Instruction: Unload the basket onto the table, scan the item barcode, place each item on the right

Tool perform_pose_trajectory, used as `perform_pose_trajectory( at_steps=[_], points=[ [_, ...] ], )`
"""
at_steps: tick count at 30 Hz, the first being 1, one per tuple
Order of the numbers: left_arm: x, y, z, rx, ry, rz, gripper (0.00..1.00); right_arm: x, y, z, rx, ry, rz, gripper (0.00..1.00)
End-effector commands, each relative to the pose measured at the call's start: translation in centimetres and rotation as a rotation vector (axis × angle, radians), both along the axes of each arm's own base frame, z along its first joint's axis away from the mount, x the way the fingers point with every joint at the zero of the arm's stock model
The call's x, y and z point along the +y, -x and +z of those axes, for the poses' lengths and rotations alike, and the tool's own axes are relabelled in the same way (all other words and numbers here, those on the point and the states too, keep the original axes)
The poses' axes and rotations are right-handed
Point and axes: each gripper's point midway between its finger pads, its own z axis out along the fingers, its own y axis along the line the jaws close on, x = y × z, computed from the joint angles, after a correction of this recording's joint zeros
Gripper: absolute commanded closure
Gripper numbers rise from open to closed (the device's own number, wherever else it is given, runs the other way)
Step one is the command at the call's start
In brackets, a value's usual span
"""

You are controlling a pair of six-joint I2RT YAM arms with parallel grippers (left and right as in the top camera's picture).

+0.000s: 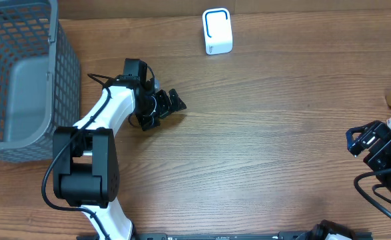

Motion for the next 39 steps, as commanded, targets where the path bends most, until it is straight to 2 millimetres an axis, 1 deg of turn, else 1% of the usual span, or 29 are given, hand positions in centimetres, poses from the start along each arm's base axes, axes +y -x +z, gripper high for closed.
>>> perform_pose_trajectory(
  at_steps=[1,3,5,9,10,13,15,16,18,20,23,24,26,30,32,34,39],
  points=[
    [-0.3,-0.7,1.4,-0.049,-0.001,-0.016,0.0,0.0,0.0,-0.2,0.006,0.012,0.01,0.0],
    [-0.3,-0.7,1.4,-0.049,-0.001,-0.016,0.0,0.3,-0.1,-0.5,0.011,-0.007,0.02,0.0],
    [-0.3,-0.7,1.4,-0.049,-0.001,-0.016,0.0,0.2,-0.1,-1.2,0.031,-0.014,0.02,0.0],
    [-0.3,-0.7,1.4,-0.049,-0.001,-0.016,0.0,0.1,-1.0,-3.8,0.052,-0.024,0.028,0.0],
    [-0.3,-0.7,1.4,-0.049,-0.001,-0.016,0.0,0.9,-1.8,-4.7,-0.011,-0.006,0.109,0.0],
    [-0.3,-0.7,1.4,-0.049,-0.001,-0.016,0.0,3.4,-3.1,-5.9,-0.175,0.04,0.309,0.0],
    [-0.3,-0.7,1.4,-0.049,-0.001,-0.016,0.0,5.7,-3.9,-6.5,-0.371,0.106,0.444,0.0],
    [-0.3,-0.7,1.4,-0.049,-0.001,-0.016,0.0,6.2,-4.0,-6.6,-0.42,0.121,0.472,0.0],
    [-0.3,-0.7,1.4,-0.049,-0.001,-0.016,0.0,7.7,-4.2,-6.5,-0.598,0.178,0.558,0.0],
    [-0.3,-0.7,1.4,-0.049,-0.001,-0.016,0.0,8.4,-4.1,-6.7,-0.723,0.212,0.586,0.0],
    [-0.3,-0.7,1.4,-0.049,-0.001,-0.016,0.0,8.6,-4.5,-8.0,-0.84,0.24,0.585,0.0],
    [-0.3,-0.7,1.4,-0.049,-0.001,-0.016,0.0,8.7,-4.9,-9.1,-0.884,0.252,0.58,0.0],
    [-0.3,-0.7,1.4,-0.049,-0.001,-0.016,0.0,8.7,-5.6,-10.2,-0.965,0.275,0.571,0.0],
    [-0.3,-0.7,1.4,-0.049,-0.001,-0.016,0.0,8.6,-6.2,-11.0,-1.05,0.302,0.556,0.0],
    [-0.3,-0.7,1.4,-0.049,-0.001,-0.016,0.0,8.3,-6.4,-11.5,-1.073,0.321,0.532,0.0],
    [-0.3,-0.7,1.4,-0.049,-0.001,-0.016,0.0,7.7,-6.8,-12.1,-1.086,0.344,0.498,0.0],
    [-0.3,-0.7,1.4,-0.049,-0.001,-0.016,0.0,7.0,-7.1,-12.4,-1.086,0.37,0.454,0.0]
  ],
)
